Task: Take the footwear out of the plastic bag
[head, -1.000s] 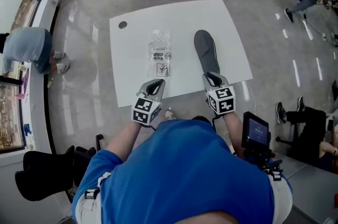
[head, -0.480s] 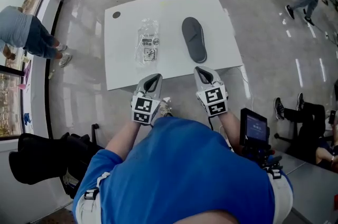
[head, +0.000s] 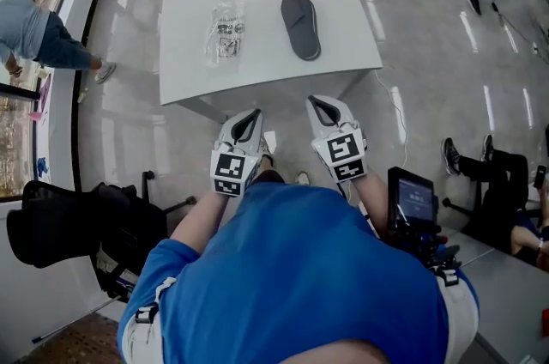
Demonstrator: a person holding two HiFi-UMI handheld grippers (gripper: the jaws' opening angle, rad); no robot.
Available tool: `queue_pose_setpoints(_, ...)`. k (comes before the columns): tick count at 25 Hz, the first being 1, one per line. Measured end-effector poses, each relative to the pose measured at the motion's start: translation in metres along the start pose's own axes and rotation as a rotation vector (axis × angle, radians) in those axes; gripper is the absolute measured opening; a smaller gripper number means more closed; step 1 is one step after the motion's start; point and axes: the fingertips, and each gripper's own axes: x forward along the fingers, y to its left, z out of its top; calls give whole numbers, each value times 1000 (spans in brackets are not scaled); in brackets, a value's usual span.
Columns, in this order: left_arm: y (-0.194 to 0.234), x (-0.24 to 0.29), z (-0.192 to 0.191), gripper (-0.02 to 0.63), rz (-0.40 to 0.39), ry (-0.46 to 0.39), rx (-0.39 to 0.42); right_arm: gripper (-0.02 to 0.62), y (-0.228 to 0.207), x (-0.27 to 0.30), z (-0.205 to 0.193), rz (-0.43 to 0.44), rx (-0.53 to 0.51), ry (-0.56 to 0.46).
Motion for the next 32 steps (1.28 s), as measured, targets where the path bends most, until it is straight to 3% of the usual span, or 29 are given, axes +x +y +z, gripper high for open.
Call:
queue_pose_setpoints(11, -40, -31, 3, 6, -27, -43, 11, 3, 21, -43, -3, -30, 46, -40)
queue_pose_setpoints(21, -33, -45, 17, 6, 13, -79, -4, 3, 25, -55, -1, -71, 169, -46)
queue_pose_setpoints(32, -37, -39, 27, 6, 32, -115, 4, 3, 20, -61, -1, -92, 197, -63)
